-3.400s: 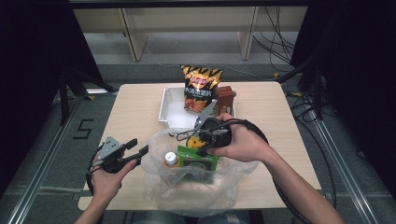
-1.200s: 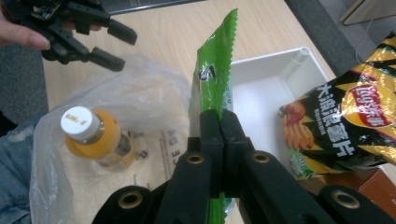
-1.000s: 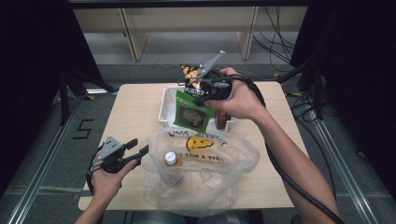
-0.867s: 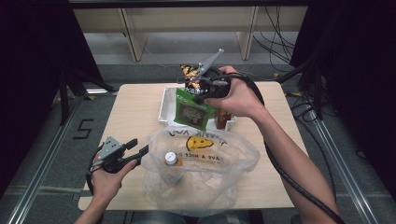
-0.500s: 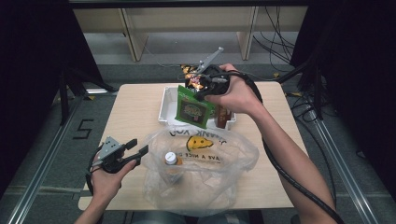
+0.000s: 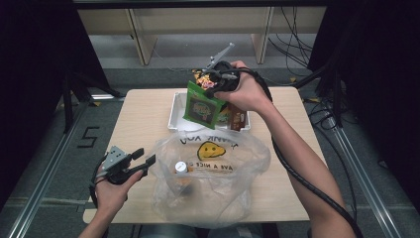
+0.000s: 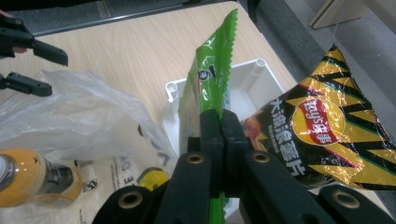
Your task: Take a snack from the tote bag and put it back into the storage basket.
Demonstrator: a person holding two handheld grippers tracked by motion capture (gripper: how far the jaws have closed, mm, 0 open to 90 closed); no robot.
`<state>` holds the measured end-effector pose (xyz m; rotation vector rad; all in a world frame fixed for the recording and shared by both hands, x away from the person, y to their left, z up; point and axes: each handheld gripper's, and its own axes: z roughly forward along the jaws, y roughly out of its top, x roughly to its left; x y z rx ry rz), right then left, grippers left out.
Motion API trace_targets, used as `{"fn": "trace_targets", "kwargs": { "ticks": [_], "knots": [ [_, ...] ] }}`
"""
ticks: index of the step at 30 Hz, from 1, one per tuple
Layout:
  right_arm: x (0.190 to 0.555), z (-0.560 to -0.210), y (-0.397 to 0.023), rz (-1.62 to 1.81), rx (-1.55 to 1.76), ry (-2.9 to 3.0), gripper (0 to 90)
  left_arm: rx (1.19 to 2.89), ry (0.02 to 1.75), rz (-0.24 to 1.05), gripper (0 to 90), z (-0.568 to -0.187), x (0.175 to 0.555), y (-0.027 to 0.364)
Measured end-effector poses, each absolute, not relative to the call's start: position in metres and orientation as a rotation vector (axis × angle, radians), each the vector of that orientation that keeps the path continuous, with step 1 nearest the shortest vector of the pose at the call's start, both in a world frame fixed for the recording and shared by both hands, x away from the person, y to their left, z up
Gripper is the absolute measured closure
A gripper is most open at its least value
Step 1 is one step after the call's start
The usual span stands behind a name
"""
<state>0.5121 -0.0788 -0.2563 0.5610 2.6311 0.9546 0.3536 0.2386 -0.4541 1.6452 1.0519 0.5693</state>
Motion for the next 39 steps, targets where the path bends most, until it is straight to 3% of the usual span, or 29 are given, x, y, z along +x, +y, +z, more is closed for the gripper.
{"fn": "trace_targets", "kwargs": {
  "ticks": [13, 33, 39],
  "knots": [
    [0.514, -0.235, -0.091, 0.985, 0.548, 2.578, 90.0, 1.646, 1.042, 0.565, 43.7, -0.454, 0.355, 0.236],
    [0.535, -0.263, -0.080, 0.904, 0.562, 2.614, 90.0, 1.642, 1.030, 0.566, 43.7, -0.452, 0.354, 0.237],
    [0.525, -0.250, -0.084, 0.918, 0.543, 2.593, 90.0, 1.655, 1.024, 0.566, 43.7, -0.452, 0.354, 0.235]
  ]
}}
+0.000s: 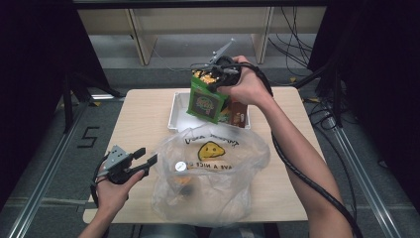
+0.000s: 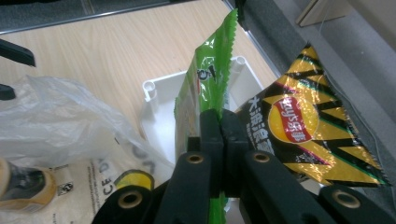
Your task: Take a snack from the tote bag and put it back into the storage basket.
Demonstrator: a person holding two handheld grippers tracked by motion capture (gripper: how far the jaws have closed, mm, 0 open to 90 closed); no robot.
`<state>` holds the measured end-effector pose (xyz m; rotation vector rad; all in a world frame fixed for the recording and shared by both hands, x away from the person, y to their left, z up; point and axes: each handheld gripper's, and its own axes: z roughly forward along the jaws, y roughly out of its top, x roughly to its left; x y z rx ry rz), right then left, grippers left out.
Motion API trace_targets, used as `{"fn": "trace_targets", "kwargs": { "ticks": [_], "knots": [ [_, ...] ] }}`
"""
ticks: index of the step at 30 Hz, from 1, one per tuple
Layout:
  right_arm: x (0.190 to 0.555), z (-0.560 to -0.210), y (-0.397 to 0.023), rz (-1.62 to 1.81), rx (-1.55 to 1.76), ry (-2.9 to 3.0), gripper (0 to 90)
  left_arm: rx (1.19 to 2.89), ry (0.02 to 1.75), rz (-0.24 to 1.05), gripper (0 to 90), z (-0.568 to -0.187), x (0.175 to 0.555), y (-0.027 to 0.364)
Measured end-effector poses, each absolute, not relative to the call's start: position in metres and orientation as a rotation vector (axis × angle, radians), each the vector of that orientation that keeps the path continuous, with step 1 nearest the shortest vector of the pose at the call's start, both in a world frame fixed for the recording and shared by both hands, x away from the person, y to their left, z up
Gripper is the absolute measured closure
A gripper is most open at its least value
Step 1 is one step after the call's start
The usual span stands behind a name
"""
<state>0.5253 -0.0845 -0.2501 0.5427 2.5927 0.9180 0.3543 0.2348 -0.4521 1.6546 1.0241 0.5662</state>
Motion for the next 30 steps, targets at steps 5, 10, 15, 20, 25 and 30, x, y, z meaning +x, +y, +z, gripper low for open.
{"fn": "trace_targets", "kwargs": {
  "ticks": [5, 10, 15, 20, 25, 30],
  "knots": [
    [0.512, -0.226, -0.087, 0.957, 0.549, 2.568, 90.0, 1.660, 1.023, 0.565, 43.7, -0.452, 0.355, 0.233],
    [0.514, -0.215, -0.090, 0.965, 0.508, 2.533, 90.0, 1.662, 1.012, 0.558, 43.7, -0.452, 0.356, 0.231],
    [0.524, -0.225, -0.092, 0.947, 0.546, 2.528, 90.0, 1.664, 1.013, 0.559, 43.7, -0.452, 0.357, 0.231],
    [0.538, -0.241, -0.090, 0.910, 0.603, 2.557, 90.0, 1.664, 1.014, 0.561, 43.7, -0.452, 0.357, 0.231],
    [0.549, -0.256, -0.086, 0.864, 0.613, 2.570, 90.0, 1.662, 1.020, 0.562, 43.7, -0.452, 0.356, 0.232],
    [0.557, -0.269, -0.081, 0.819, 0.608, 2.592, 90.0, 1.659, 1.024, 0.567, 43.7, -0.452, 0.355, 0.233]
  ]
}}
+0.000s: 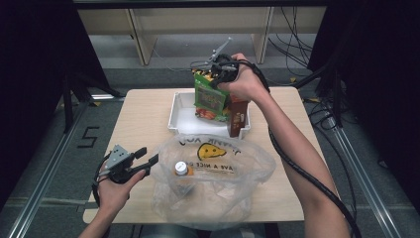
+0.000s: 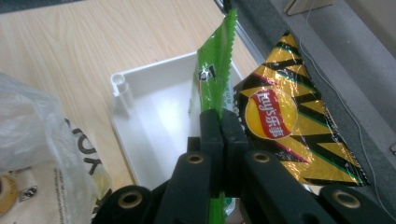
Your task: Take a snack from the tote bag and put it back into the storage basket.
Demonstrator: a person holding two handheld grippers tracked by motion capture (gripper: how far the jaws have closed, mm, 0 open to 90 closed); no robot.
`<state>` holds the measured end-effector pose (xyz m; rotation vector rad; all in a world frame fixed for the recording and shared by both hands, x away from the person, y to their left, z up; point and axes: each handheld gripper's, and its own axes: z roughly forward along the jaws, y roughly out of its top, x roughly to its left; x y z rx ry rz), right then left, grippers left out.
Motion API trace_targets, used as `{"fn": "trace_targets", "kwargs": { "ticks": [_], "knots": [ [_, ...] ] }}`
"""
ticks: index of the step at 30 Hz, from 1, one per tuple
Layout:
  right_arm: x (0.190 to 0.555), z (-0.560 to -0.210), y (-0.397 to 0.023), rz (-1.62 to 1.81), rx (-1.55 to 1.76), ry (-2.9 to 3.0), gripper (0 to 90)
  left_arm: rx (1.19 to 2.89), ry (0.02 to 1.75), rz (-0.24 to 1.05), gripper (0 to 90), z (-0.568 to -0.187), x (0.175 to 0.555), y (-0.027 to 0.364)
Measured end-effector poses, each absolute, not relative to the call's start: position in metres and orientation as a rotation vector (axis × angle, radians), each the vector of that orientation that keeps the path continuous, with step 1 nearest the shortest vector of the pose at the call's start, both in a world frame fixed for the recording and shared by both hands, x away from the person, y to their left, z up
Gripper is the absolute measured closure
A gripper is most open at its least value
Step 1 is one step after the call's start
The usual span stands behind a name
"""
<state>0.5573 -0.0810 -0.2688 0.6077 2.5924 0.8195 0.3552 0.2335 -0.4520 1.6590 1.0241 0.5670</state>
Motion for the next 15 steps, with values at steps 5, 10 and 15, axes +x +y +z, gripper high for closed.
{"fn": "trace_targets", "kwargs": {
  "ticks": [5, 10, 15],
  "knots": [
    [0.565, -0.280, -0.078, 0.796, 0.605, 2.605, 90.0, 1.654, 1.021, 0.565, 43.7, -0.452, 0.354, 0.235],
    [0.572, -0.290, -0.076, 0.771, 0.614, 2.617, 90.0, 1.653, 1.030, 0.570, 43.7, -0.452, 0.353, 0.235],
    [0.576, -0.300, -0.076, 0.749, 0.642, 2.622, 90.0, 1.655, 1.026, 0.567, 43.7, -0.452, 0.353, 0.234]
  ]
}}
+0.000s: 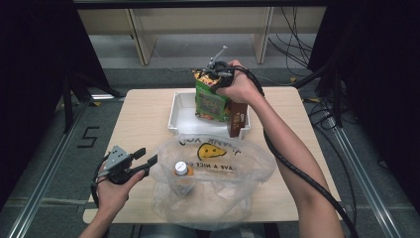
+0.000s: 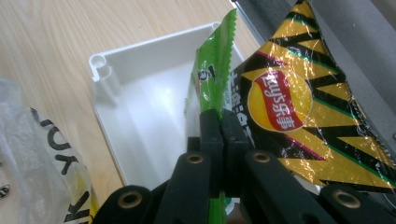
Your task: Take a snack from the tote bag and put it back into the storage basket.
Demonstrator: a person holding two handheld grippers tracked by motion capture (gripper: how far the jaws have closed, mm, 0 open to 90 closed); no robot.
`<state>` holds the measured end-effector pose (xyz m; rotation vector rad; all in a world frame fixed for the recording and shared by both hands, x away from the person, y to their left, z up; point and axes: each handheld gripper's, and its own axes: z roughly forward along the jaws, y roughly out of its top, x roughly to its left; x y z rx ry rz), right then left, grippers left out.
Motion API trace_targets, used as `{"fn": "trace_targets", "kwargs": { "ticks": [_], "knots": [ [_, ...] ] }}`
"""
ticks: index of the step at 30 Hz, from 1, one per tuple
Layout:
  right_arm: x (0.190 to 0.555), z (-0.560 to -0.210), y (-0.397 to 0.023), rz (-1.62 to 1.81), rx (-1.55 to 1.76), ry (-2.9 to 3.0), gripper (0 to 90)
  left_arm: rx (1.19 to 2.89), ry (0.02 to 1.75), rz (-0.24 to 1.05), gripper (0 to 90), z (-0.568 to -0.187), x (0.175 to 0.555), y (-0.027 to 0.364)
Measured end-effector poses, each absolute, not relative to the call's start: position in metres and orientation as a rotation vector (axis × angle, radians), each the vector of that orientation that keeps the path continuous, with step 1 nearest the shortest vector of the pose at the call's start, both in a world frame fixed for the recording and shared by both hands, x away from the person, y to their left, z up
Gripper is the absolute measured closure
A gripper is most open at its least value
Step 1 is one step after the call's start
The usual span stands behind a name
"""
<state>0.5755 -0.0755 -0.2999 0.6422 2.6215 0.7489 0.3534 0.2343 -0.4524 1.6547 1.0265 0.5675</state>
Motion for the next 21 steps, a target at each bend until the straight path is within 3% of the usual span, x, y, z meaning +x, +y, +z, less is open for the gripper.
{"fn": "trace_targets", "kwargs": {
  "ticks": [21],
  "knots": [
    [0.584, -0.328, -0.068, 0.646, 0.597, 2.673, 90.0, 1.652, 1.021, 0.564, 43.7, -0.453, 0.354, 0.234]
  ]
}}
